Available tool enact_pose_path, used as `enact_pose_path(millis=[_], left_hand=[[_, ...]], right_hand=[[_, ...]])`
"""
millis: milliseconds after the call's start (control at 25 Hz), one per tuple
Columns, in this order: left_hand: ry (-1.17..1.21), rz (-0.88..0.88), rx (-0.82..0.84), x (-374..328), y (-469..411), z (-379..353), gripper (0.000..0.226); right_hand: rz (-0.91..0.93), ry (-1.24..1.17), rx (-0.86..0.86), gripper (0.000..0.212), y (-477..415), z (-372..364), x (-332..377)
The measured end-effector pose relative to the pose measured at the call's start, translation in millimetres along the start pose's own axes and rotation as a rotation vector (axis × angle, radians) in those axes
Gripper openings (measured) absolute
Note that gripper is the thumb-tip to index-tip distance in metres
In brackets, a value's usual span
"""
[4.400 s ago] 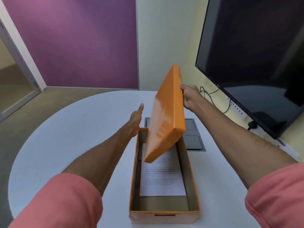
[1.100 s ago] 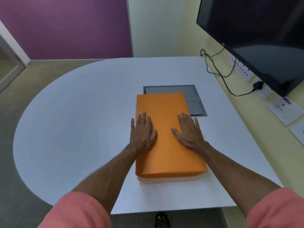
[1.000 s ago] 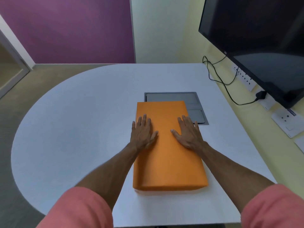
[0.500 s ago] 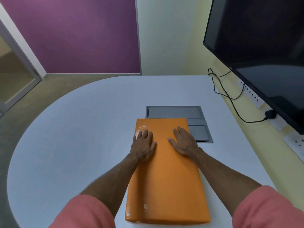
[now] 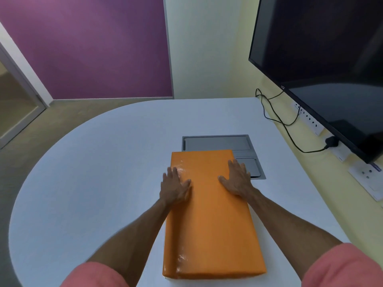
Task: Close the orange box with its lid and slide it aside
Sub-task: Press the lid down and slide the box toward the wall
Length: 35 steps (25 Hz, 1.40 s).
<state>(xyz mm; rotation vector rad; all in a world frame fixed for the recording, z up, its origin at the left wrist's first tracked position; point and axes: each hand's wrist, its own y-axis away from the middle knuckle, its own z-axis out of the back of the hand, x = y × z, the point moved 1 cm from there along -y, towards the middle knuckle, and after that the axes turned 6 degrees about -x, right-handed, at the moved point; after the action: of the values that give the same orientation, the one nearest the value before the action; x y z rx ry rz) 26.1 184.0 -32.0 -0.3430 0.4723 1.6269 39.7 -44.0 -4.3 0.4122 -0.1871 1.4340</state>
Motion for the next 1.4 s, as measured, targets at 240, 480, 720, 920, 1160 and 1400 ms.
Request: enact_pose_path(millis=[240, 480, 720, 920, 1160, 1400], left_hand=[[0.714, 0.609, 0.324, 17, 25, 20, 0.071], [0.755, 0.613, 0.394, 24, 30, 29, 0.022], [0.725, 0.528, 0.429, 15, 34, 27, 0.042], [0.729, 0.484, 0.452, -20, 41, 21, 0.044], [0.747, 0.439, 0.474, -92, 63, -3, 0.042], [0.769, 0.455, 0.465, -165, 101, -52, 0.045]], right_hand=[[-0.591, -0.605, 0.197, 0.073, 36, 10, -21], [-0.749, -0.708, 0.308, 0.06, 57, 6, -24], [-0.766, -0.727, 0.231, 0.053, 73, 17, -36], [-0.77, -0.744, 0.21, 0.054, 87, 44, -68], [-0.787, -0.733, 0.151, 0.052, 103, 80, -135], [-0.79, -0.7, 0.114, 0.05, 121, 111, -219]])
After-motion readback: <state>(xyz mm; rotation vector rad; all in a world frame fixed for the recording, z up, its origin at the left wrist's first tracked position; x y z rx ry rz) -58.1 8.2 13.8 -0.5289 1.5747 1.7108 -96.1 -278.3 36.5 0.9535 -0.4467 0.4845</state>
